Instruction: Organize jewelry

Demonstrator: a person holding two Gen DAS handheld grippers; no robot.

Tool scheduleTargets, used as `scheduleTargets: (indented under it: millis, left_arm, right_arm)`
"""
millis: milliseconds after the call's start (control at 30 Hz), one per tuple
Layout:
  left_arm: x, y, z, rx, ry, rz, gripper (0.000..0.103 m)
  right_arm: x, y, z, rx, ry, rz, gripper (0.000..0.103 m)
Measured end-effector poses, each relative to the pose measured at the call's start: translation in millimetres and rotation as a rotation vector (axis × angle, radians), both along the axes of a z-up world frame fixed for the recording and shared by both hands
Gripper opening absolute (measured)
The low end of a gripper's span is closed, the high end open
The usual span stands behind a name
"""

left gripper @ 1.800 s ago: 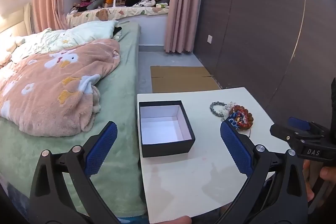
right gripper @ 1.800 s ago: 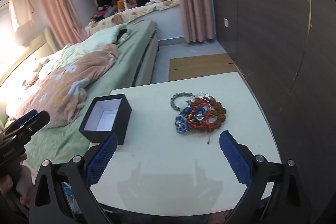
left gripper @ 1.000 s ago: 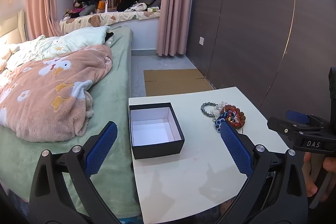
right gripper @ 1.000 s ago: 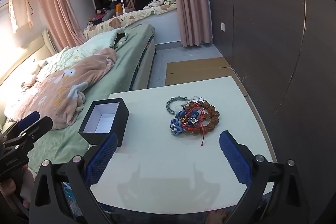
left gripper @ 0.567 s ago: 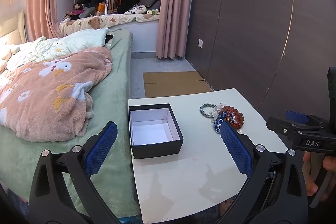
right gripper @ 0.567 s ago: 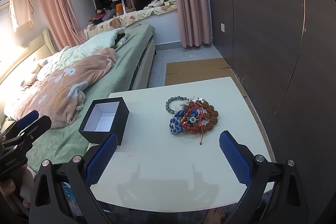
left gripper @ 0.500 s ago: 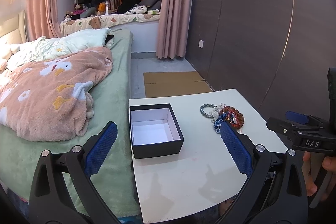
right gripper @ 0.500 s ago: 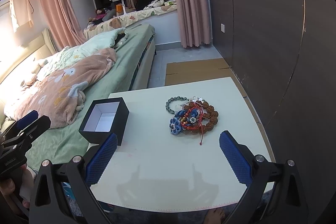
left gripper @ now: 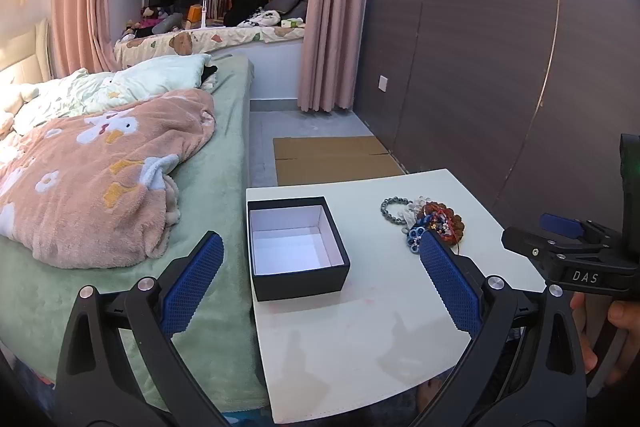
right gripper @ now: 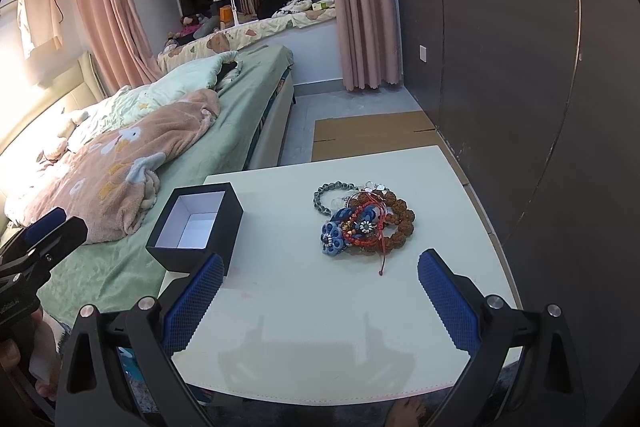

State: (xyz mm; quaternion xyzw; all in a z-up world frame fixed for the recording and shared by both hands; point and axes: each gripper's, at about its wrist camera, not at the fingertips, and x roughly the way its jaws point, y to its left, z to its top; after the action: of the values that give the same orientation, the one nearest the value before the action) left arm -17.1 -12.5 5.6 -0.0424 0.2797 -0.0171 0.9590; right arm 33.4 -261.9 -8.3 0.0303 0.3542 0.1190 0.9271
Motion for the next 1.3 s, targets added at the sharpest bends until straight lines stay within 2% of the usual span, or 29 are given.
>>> scheduleTargets:
  millis: [1067, 1300]
  left_arm:
    - [2.3, 7.6, -0.2, -0.016, 0.013, 0.02, 0.098]
    - [18.6, 7.9, -2.0, -0.049, 0.027, 0.03, 0.098]
  right_arm:
    - [2.3, 1.3, -4.1, 0.004, 0.008, -0.009, 0.095]
    - [10.7, -2.0, -4.7, 0.023, 0.012, -0.032, 0.095]
